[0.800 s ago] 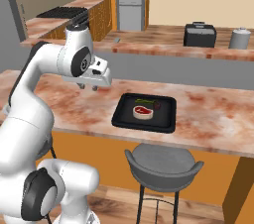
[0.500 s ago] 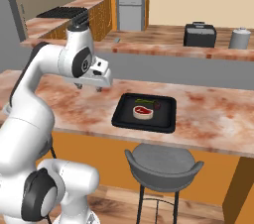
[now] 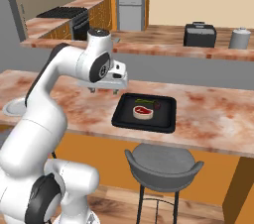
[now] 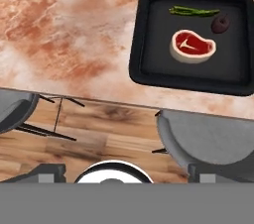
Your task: Create a steak meal by picking up the steak and asparagus from the tray and placing them on the plate. Leave the cherry on the tray.
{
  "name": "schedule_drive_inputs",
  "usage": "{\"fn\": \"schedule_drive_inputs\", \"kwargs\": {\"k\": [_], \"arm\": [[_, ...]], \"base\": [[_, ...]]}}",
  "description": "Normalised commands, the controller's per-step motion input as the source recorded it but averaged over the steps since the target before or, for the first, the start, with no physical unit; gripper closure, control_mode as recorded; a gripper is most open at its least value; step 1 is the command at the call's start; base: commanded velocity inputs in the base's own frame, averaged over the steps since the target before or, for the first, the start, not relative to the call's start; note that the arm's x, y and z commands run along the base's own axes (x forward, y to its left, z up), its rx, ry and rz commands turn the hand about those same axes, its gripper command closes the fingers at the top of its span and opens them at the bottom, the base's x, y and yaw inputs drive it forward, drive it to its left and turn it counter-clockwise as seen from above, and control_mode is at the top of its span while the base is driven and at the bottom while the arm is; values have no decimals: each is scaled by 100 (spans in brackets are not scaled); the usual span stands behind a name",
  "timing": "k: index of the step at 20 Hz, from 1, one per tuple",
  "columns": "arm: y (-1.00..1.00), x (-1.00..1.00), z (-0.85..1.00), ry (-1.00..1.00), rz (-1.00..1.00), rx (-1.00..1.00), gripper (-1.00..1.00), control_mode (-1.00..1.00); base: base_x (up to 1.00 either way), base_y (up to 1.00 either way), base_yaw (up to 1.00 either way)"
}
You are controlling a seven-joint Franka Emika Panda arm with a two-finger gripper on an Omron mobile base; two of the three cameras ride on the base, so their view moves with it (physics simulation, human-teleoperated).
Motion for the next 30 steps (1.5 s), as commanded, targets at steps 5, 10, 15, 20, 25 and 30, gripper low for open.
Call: {"fn": "schedule_drive_inputs", "kwargs": {"k": [5, 10, 15, 20, 25, 30], "arm": [[-63, -6, -18, 3, 3, 0, -100, -100], [-40, 0, -18, 1, 14, 0, -100, -100], [-22, -3, -28, 1, 12, -5, -100, -100], [-6, 3, -55, 0, 18, -4, -100, -100], [-6, 28, -51, 0, 26, -2, -100, -100], [-18, 31, -24, -1, 35, 0, -100, -100]], "base": [[0, 0, 0], [0, 0, 0], [0, 0, 0], [0, 0, 0], [0, 0, 0], [0, 0, 0]]}}
